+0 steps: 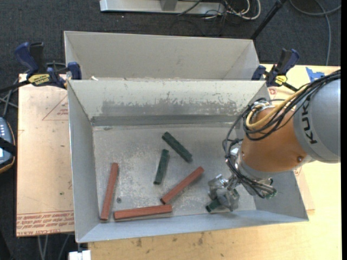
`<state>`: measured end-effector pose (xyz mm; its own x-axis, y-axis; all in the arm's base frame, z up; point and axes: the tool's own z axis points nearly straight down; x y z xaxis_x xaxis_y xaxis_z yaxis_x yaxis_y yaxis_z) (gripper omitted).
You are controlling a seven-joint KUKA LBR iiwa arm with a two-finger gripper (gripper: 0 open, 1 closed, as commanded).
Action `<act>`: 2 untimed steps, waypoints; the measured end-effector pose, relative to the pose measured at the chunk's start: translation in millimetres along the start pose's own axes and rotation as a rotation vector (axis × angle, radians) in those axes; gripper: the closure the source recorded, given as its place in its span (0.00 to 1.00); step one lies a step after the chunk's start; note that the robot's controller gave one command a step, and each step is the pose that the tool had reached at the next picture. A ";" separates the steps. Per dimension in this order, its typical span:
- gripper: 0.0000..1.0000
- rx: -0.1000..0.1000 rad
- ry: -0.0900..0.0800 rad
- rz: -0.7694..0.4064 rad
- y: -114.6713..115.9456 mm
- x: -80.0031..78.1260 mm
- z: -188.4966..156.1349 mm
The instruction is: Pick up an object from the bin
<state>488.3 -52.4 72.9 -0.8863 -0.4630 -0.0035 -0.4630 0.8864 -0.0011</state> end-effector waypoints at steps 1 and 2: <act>1.00 0.000 0.000 -0.001 0.0 -0.1 0.0; 1.00 -0.005 0.007 0.002 -1.3 -5.7 -39.9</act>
Offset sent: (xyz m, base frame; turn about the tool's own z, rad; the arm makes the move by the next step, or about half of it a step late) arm 0.0232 0.0018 0.1287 0.0050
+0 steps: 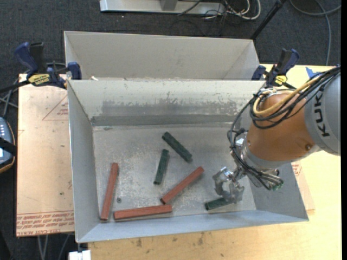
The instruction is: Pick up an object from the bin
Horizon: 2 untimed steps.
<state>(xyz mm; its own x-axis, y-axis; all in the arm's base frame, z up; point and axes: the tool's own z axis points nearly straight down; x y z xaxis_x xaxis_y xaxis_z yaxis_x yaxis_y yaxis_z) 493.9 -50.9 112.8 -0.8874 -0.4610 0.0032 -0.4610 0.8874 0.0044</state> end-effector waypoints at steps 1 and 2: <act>1.00 0.001 -0.002 0.032 2.1 -1.2 -61.0; 0.00 0.005 -0.008 0.043 4.8 -14.4 39.6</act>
Offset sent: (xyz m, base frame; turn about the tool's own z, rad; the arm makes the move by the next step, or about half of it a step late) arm 0.0094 0.0110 -0.0428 0.0435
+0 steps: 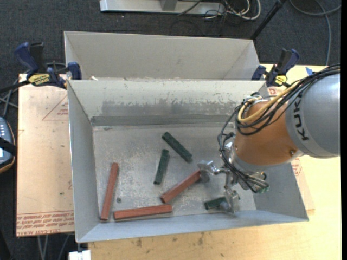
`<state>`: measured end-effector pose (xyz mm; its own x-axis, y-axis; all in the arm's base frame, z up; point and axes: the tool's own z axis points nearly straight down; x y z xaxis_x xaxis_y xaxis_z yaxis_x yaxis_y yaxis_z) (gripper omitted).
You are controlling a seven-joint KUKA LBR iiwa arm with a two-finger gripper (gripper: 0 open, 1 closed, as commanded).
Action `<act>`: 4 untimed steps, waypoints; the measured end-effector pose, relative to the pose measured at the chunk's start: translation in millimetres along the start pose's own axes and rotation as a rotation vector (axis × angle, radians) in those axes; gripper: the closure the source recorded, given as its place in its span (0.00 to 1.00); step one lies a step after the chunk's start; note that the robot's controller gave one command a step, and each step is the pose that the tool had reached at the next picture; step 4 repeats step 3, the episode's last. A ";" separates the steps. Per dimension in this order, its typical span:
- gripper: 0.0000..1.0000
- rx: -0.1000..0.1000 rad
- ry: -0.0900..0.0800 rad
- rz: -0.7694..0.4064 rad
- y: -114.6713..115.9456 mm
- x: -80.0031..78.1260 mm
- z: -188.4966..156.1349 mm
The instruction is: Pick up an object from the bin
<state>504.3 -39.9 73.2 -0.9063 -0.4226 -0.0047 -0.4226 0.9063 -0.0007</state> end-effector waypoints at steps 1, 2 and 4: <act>1.00 0.002 -0.001 0.000 -0.5 -1.7 0.1; 1.00 0.002 -0.001 0.000 -0.5 -1.7 0.1; 1.00 0.000 0.001 -0.041 27.1 3.3 -147.4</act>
Offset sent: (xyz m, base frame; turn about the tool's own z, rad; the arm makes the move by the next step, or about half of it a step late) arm 0.0000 0.0000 0.0000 0.0000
